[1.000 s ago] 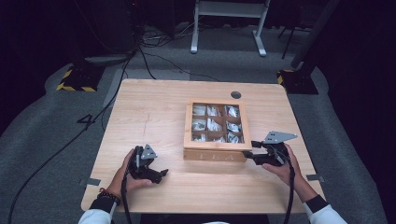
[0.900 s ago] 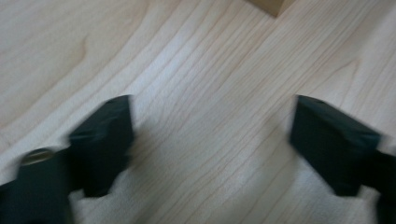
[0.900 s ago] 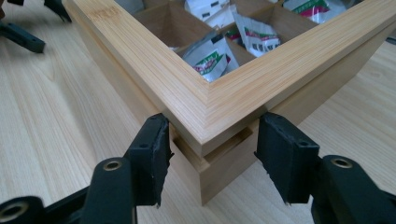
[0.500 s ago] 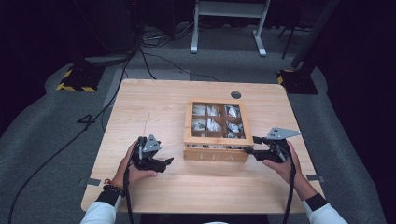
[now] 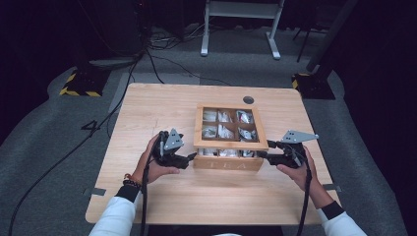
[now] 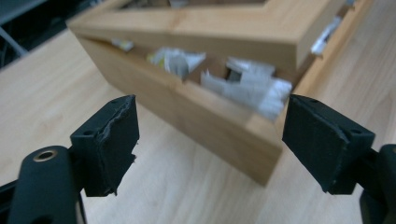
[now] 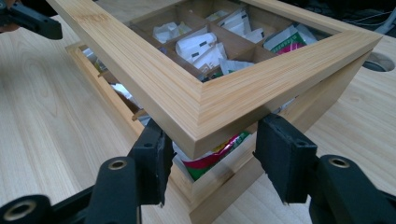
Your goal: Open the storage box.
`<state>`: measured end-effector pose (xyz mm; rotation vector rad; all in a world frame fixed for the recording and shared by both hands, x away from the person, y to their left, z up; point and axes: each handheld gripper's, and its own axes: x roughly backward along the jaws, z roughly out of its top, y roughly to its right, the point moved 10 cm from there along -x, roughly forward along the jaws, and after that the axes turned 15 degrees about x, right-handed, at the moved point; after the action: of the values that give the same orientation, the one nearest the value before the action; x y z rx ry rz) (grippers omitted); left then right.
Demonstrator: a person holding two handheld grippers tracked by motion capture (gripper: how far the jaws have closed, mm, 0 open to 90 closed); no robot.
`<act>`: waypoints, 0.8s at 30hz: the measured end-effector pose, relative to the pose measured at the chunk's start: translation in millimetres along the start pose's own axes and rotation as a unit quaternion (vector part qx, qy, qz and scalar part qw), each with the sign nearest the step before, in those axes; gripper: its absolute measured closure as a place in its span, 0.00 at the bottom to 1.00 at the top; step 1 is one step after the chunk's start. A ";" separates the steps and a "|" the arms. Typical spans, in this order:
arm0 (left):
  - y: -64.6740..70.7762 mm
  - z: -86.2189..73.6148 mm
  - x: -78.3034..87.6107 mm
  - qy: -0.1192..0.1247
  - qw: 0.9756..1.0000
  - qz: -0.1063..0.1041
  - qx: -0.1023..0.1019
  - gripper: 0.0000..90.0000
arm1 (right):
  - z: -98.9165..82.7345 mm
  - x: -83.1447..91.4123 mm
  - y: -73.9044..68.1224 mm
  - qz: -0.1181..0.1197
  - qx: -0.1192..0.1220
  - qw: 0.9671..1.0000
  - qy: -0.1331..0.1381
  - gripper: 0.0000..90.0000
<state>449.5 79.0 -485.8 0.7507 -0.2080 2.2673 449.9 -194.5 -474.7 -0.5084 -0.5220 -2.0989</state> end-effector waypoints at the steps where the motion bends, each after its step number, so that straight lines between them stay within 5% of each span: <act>1: -0.4 4.6 -0.9 0.004 1.000 0.003 -0.001 0.22 | 0.8 0.3 0.5 -0.001 -0.001 1.000 0.001 0.53; 15: 0.4 35.1 -8.5 0.043 0.999 0.010 -0.032 0.26 | 10.0 2.3 8.2 -0.007 -0.006 1.000 0.014 0.54; 19: 3.5 42.8 -6.6 0.053 0.997 0.008 -0.060 0.34 | 14.3 2.9 10.0 -0.014 -0.003 1.000 0.022 0.53; 24: 4.4 50.0 -4.5 0.064 0.996 0.004 -0.069 0.42 | 17.9 4.5 9.4 -0.012 0.002 1.000 0.026 0.50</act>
<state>471.8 55.4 -447.3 0.5324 -0.3038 2.2732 458.3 -192.7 -455.8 -0.4454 -0.5042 -2.1284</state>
